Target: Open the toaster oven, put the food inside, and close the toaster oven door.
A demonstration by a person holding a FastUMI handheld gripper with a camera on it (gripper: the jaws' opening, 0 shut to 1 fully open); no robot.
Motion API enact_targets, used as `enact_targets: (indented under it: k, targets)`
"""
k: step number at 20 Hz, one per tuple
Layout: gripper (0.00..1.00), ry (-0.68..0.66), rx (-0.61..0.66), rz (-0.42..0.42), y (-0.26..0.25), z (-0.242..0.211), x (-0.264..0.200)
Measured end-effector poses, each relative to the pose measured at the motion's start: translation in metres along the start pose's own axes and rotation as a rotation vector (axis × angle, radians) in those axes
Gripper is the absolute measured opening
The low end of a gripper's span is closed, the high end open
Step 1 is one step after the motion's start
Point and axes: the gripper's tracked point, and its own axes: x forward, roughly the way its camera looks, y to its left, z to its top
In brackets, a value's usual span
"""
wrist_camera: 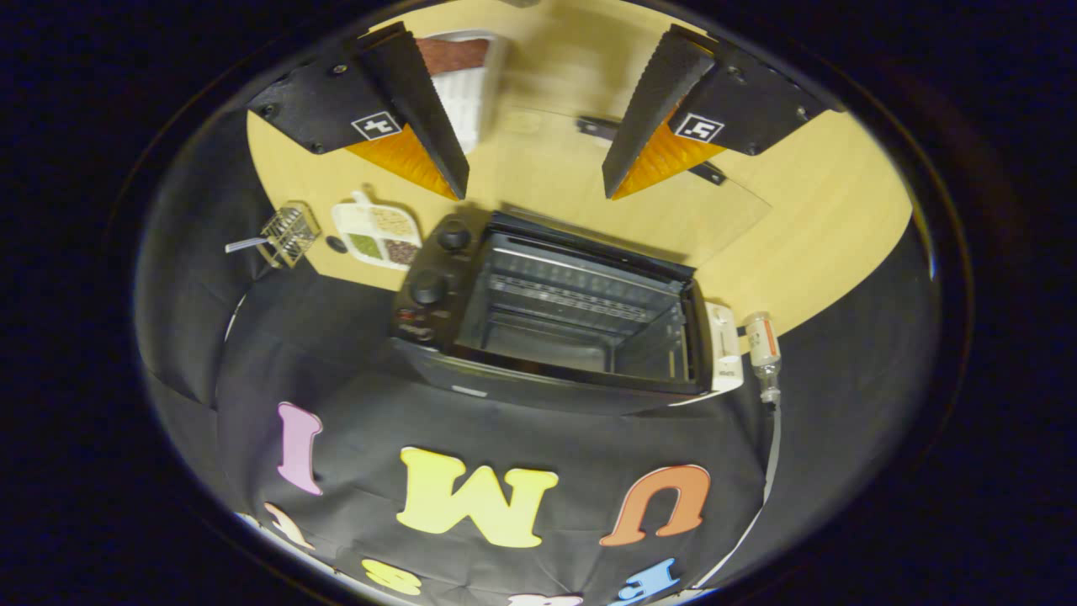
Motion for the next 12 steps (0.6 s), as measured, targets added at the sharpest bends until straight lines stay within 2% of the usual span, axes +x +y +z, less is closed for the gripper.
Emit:
enact_targets:
  k: [3, 6, 9, 12]
  targets:
    - [1.00, 0.025, 0.012, -0.023, -0.068, -0.013, -0.007]
    - [1.00, 0.057, 0.031, 0.004, -0.116, -0.030, -0.008]
    - [1.00, 0.105, 0.085, 0.091, -0.132, -0.052, -0.010]
    - [0.99, 0.175, 0.165, 0.245, -0.116, -0.077, -0.010]
